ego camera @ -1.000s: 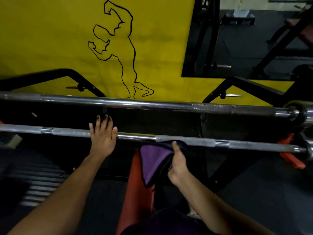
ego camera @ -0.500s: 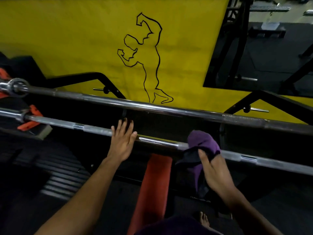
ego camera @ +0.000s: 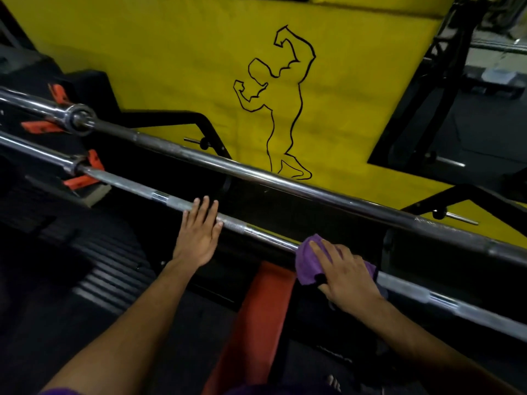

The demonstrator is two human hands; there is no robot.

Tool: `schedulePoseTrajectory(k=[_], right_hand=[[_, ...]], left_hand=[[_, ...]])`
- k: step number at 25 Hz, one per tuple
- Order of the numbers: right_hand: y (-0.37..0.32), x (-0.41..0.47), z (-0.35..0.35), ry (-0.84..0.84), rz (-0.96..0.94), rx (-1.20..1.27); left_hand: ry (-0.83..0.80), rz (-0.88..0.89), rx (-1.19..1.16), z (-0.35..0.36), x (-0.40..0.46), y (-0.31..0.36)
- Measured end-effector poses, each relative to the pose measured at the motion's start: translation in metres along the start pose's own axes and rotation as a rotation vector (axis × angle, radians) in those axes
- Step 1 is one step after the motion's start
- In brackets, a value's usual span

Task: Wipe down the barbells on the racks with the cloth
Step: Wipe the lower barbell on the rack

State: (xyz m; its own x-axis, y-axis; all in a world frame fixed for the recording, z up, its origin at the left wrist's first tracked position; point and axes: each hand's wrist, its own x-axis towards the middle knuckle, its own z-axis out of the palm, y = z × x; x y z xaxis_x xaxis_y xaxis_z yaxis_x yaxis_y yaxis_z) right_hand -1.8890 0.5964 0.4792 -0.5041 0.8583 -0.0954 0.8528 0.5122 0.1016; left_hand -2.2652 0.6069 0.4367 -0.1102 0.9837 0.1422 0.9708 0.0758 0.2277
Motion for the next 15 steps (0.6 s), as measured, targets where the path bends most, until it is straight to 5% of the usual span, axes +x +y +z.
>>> schedulePoseTrajectory(k=[11, 15], right_hand=[[-0.077, 0.107, -0.032, -0.085, -0.11, 0.097], [-0.096, 0.118, -0.03, -0.034, -0.229, 0.033]], left_hand=[[-0.096, -0.009, 0.03, -0.004, 0.008, 0.001], [-0.072, -0.282, -0.116, -0.012, 0.038, 0.01]])
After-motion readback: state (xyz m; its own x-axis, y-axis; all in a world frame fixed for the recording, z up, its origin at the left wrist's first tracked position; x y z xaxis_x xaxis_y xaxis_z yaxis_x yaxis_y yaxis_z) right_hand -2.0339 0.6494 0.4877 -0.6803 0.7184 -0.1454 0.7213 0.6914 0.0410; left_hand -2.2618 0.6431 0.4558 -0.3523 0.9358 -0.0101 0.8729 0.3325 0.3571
